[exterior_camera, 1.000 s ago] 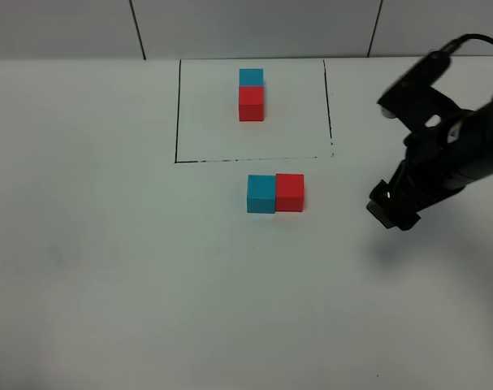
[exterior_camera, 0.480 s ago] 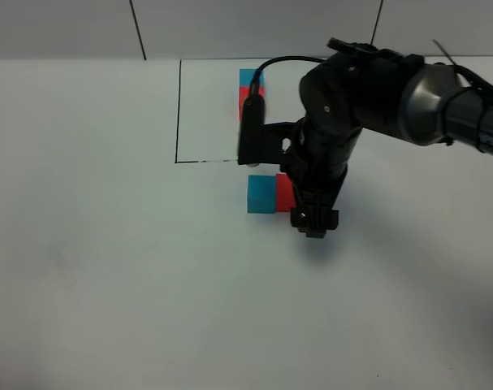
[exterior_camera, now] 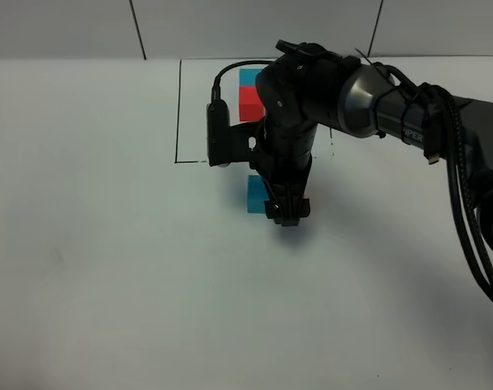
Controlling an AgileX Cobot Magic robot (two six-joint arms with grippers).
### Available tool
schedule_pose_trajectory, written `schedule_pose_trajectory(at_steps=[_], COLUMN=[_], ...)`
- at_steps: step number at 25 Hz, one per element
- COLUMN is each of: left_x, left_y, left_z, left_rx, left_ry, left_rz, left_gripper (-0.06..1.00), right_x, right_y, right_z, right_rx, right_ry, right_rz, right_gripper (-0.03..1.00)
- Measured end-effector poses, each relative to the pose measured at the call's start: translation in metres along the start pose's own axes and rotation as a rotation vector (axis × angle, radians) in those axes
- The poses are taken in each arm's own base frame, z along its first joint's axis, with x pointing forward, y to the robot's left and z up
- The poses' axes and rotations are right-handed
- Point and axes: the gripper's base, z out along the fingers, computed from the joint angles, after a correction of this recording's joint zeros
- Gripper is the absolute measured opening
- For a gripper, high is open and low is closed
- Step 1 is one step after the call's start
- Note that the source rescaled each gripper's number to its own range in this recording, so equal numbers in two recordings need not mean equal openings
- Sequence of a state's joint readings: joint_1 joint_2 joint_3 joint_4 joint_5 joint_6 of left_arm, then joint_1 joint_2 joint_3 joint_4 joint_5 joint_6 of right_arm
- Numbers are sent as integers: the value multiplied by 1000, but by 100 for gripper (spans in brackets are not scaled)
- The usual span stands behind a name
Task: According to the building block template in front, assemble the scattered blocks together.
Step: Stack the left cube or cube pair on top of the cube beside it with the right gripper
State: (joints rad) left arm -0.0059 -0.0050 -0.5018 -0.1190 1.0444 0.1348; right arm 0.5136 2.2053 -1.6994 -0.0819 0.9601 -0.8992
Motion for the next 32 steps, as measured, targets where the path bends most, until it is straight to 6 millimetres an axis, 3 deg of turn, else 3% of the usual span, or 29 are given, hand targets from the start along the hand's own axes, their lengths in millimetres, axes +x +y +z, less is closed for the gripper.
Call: schedule_pose_trajectory(at_steps=[10,16,24,26,28,32], left_x=[0,0,0,0,0,0], left_y=[0,0,0,0,0,0], left_z=[0,0,0,0,0,0], left_rx=[0,0,0,0,0,0], left_ry=[0,0,0,0,0,0], left_rz=[0,0,0,0,0,0], left_gripper=[69,69,69,69,69,69], right_x=[-8,1,3,3,2,2], right_y=[-10,-14,-15,-15,-15,-15], right_z=[15,31,36,36,36,36], right_rx=[-1,-50,-59,-58,-56,-56], right_ry=[-20,-22,-30,-31,-33,-33], right_rz=[10,62,81,81,81,82], right_gripper=[71,71,70,66,54,17])
